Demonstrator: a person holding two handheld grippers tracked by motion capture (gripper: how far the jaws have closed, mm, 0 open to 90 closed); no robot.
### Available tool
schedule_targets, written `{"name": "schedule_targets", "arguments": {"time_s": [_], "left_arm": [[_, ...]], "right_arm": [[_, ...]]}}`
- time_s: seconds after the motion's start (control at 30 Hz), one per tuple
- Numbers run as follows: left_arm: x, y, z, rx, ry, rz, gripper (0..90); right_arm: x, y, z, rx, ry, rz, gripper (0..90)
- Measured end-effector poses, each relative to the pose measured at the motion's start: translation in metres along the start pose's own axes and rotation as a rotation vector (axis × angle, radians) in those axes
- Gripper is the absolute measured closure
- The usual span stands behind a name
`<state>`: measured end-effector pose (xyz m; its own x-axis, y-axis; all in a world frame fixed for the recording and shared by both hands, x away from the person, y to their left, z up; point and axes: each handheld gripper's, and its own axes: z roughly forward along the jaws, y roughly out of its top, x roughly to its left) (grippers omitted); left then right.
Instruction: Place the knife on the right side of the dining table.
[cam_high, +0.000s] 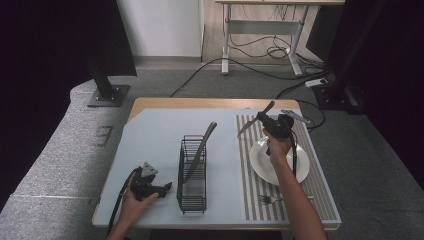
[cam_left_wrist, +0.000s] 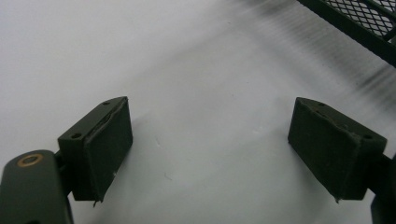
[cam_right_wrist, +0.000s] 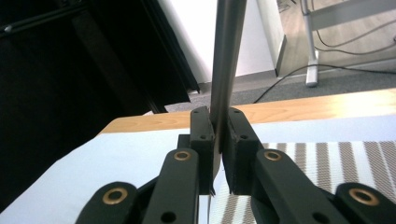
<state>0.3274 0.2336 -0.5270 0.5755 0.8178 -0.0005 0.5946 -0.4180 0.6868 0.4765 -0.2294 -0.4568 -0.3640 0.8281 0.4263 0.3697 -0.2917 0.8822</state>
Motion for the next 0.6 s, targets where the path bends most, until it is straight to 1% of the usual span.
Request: {"name": "schedule_targets", "arguments": {"time_s": [0.03, 0.13, 0.17, 0.2, 0.3, 0.33, 0.37, 0.43, 0.5, 0.6], "left_arm": [[0.000, 0.000, 0.000, 0.000, 0.000, 0.000, 13.2], [0.000, 0.000, 0.000, 0.000, 0.000, 0.000, 13.2], [0.000, 0.000, 0.000, 0.000, 0.000, 0.000, 13.2], [0.000, 0.000, 0.000, 0.000, 0.000, 0.000, 13.2], [0.000, 0.000, 0.000, 0.000, 0.000, 0.000, 13.2], [0.000, 0.000, 0.000, 0.000, 0.000, 0.000, 13.2], [0.000, 0.000, 0.000, 0.000, 0.000, 0.001, 13.2], [0.000, 0.000, 0.000, 0.000, 0.000, 0.000, 13.2], [0.000, 0.000, 0.000, 0.000, 0.000, 0.000, 13.2], [0.000, 0.000, 0.000, 0.000, -0.001, 0.001, 13.2]], "right_arm": [[0.000, 0.000, 0.000, 0.000, 0.000, 0.000, 83.8], [-0.012, 0.003, 0.000, -0.003, -0.030, 0.021, 83.8], [-0.013, 0.004, 0.000, -0.002, -0.036, 0.020, 83.8], [-0.013, 0.004, 0.000, -0.002, -0.036, 0.020, 83.8], [-0.017, 0.011, 0.000, -0.005, -0.048, 0.015, 83.8], [-0.019, 0.016, 0.001, -0.007, -0.047, 0.003, 83.7], [-0.020, 0.017, 0.003, 0.007, -0.051, 0.001, 83.8], [-0.022, 0.018, 0.005, 0.011, -0.057, -0.001, 83.8], [-0.027, 0.019, 0.010, 0.020, -0.063, 0.006, 83.8], [-0.029, 0.020, 0.012, 0.013, -0.063, 0.009, 83.8]]}}
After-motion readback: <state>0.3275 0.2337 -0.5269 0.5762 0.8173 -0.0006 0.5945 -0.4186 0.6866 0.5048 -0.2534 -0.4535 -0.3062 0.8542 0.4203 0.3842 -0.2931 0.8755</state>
